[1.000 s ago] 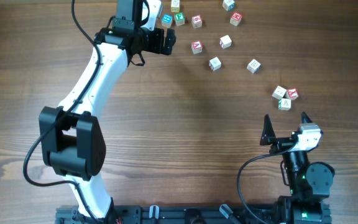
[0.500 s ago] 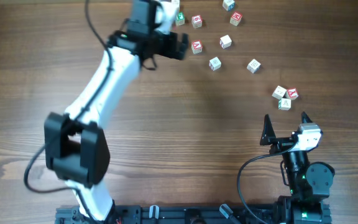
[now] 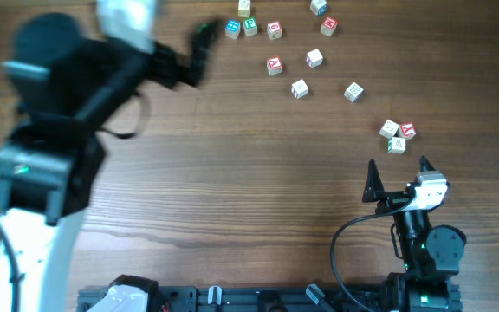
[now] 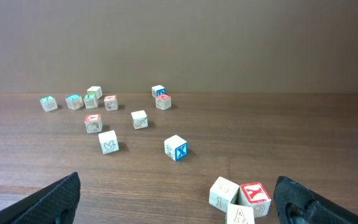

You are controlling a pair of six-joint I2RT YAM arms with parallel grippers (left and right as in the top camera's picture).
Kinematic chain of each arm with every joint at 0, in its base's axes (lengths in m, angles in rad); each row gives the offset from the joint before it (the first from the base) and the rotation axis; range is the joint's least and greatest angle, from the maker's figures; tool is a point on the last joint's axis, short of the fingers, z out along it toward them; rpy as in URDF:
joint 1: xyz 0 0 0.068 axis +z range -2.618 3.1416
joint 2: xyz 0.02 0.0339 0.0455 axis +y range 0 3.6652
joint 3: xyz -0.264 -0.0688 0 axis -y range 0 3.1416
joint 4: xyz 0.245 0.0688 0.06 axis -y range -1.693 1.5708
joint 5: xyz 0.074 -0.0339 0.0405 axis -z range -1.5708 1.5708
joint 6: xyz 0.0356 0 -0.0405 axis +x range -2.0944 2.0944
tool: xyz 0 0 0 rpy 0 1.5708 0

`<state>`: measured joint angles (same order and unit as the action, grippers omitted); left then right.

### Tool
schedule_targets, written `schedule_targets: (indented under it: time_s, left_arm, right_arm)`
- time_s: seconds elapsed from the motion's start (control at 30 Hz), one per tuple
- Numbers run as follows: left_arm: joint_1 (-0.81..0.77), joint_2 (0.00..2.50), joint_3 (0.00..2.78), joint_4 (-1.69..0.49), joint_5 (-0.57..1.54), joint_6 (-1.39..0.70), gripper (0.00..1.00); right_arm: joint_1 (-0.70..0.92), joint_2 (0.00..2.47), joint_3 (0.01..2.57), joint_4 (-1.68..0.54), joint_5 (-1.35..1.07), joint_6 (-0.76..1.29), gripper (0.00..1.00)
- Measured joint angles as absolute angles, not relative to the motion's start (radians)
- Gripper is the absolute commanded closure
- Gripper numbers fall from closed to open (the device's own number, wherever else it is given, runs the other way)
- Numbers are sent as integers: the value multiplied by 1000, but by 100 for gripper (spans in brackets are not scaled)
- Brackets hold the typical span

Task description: Form a circle

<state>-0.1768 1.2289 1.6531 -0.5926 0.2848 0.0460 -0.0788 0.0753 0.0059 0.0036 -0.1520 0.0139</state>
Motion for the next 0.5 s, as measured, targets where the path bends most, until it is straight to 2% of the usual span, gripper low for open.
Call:
schedule_targets:
  time_s: [0.07, 0.3, 0.5]
  left_arm:
    - [-92, 1147, 1644, -676, 257, 46, 0]
    - [3, 650, 1666, -889, 244, 46, 0]
    - [52, 598, 1486, -839, 204, 59, 0]
  right_arm:
    - [-79, 76, 6, 3, -152, 14, 0]
    - [-79, 79, 6, 4, -152, 14, 0]
    - [-79, 79, 6, 4, -152, 14, 0]
